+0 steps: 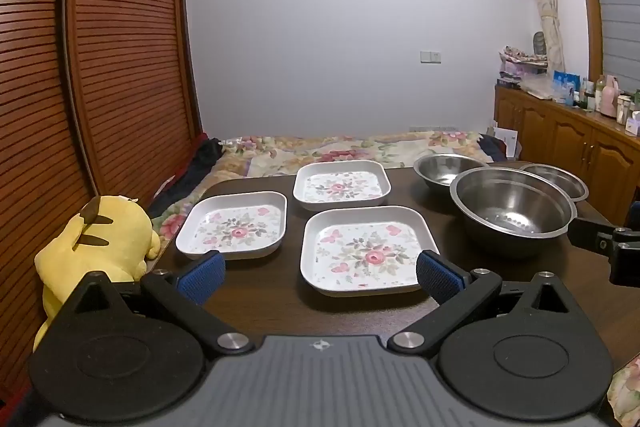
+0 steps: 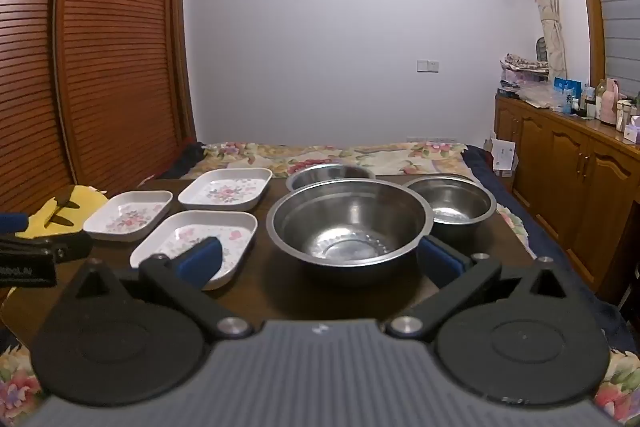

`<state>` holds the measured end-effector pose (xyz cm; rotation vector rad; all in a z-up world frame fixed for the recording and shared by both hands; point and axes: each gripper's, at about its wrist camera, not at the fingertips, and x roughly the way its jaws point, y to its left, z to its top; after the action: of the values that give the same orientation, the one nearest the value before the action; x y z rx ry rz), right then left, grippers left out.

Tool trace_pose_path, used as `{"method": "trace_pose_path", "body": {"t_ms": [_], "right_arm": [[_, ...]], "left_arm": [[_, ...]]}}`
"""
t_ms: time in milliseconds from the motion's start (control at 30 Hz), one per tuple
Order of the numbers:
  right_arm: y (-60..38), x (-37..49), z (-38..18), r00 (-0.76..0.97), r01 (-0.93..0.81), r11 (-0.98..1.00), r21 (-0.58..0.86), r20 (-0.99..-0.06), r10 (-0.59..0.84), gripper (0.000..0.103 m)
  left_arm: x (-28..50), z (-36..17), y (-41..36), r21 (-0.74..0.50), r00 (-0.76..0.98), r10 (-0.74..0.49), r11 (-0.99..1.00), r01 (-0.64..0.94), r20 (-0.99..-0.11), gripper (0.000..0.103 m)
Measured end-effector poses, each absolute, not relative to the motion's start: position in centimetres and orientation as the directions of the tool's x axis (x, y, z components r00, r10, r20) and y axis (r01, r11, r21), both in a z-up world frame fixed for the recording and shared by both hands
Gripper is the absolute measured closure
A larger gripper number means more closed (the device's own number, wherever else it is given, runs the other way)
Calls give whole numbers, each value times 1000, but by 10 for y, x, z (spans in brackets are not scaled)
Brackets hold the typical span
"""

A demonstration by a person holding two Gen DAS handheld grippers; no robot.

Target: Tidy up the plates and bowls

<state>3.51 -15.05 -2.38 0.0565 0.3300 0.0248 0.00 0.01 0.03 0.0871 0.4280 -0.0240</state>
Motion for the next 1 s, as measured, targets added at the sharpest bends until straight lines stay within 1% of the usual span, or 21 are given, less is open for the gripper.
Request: {"method": "trace_pose_path", "body": {"t_ms": [300, 1000], "right_arm": [[-153, 39, -29, 940, -15, 997, 72, -340, 39, 0], [-154, 38, -29, 941, -4, 998, 59, -339, 24, 0]], "left_arm": [[-1, 6, 5, 76, 914, -7, 996, 41, -407, 0], [-4, 6, 2, 82, 917, -4, 996, 40, -400, 0]]}}
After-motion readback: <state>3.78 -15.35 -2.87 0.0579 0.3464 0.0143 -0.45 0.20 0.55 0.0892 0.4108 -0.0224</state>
